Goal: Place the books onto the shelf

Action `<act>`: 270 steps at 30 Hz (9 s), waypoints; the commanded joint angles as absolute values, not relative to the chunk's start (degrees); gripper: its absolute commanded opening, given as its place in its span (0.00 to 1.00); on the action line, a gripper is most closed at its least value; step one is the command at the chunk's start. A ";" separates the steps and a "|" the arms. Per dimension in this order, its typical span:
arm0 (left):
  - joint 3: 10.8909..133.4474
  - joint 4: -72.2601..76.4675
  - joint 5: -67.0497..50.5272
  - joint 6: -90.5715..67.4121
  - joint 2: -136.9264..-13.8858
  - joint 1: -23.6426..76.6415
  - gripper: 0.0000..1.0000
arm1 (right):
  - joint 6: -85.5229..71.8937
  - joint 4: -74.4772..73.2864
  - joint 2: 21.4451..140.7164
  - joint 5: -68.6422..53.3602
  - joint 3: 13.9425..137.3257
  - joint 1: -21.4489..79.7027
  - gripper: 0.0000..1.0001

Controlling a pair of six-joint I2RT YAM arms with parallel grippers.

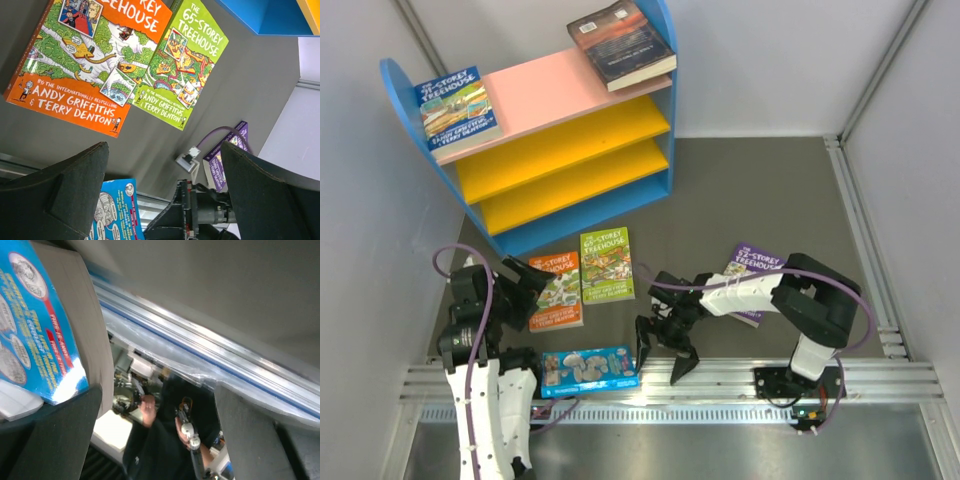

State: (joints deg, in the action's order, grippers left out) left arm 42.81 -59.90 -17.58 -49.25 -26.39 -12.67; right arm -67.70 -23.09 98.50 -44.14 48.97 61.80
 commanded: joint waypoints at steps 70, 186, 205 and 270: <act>72.06 -53.97 -38.59 -18.64 -43.23 -9.32 0.92 | -61.10 -45.14 95.00 -30.76 88.99 44.74 0.00; 84.73 -13.54 -10.55 -65.30 -52.39 40.61 0.00 | -83.76 23.99 71.63 -40.69 70.22 37.26 0.98; 99.74 -65.24 14.66 -60.64 -50.09 40.61 0.51 | -74.10 6.36 86.90 -44.82 99.41 38.85 0.00; 96.68 -32.18 38.41 -46.85 -61.08 40.52 0.26 | -100.54 30.93 101.86 -34.45 109.07 47.90 0.00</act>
State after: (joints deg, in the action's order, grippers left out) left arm 97.73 -40.10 35.92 -47.29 -59.13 41.01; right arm -98.13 21.06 108.57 -25.91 107.98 45.52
